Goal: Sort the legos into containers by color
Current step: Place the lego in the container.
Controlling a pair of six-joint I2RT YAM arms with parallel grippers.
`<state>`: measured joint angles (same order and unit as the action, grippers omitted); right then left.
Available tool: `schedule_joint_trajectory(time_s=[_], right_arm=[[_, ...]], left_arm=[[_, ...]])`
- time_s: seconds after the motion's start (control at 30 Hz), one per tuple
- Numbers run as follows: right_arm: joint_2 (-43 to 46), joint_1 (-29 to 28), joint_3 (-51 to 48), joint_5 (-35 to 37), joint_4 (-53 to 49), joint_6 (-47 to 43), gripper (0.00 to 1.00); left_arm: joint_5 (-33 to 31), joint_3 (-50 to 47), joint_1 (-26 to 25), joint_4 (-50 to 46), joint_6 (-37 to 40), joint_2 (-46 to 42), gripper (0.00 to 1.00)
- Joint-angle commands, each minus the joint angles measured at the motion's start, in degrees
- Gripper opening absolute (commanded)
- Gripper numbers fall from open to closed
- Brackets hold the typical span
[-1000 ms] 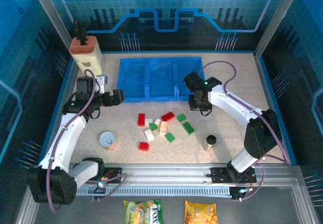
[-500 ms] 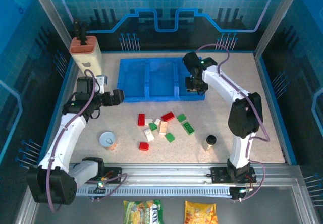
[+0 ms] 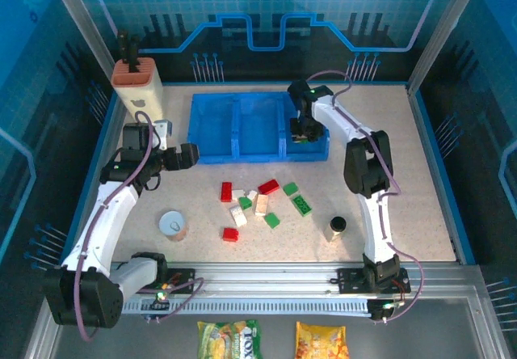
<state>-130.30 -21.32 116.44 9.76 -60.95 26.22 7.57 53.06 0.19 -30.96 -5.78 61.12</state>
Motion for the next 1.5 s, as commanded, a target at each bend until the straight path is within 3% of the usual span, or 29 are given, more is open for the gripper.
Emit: schedule_joint_trajectory(time_s=[0.0, 0.3, 0.67, 0.73, 0.9, 1.2, 1.47], right_arm=[[-4.67, 0.96, 5.11, -2.19, -1.73, -1.40, 0.28], [-12.84, 1.64, 14.62, -2.35, -5.04, -2.64, 0.28], [-9.81, 1.55, 16.68, -0.63, -6.80, -2.52, 0.28], [-10.96, 1.67, 17.71, -0.92, -7.55, -2.61, 0.31], [-11.95, 1.44, 18.47, -1.50, -7.96, -2.65, 0.58], [-7.01, 0.41, 18.56, 1.20, -10.02, -2.70, 0.61], [1.82, -1.56, 10.92, 3.03, -9.49, -2.34, 0.60]], left_arm=[[-0.10, -1.29, -0.25, 0.37, 1.26, -0.44, 0.99], [-0.11, -1.29, -0.27, 0.37, 1.40, -0.38, 0.99], [0.32, -1.08, -0.27, 0.35, 1.29, 0.00, 0.99], [0.18, -1.20, -0.27, 0.30, 1.32, -0.12, 0.99], [-0.03, -1.28, -0.27, 0.24, 1.41, -0.32, 0.99], [0.05, -1.26, -0.27, 0.29, 1.46, -0.34, 0.99], [-0.65, 0.82, -0.27, -2.51, 0.21, 1.48, 0.99]])
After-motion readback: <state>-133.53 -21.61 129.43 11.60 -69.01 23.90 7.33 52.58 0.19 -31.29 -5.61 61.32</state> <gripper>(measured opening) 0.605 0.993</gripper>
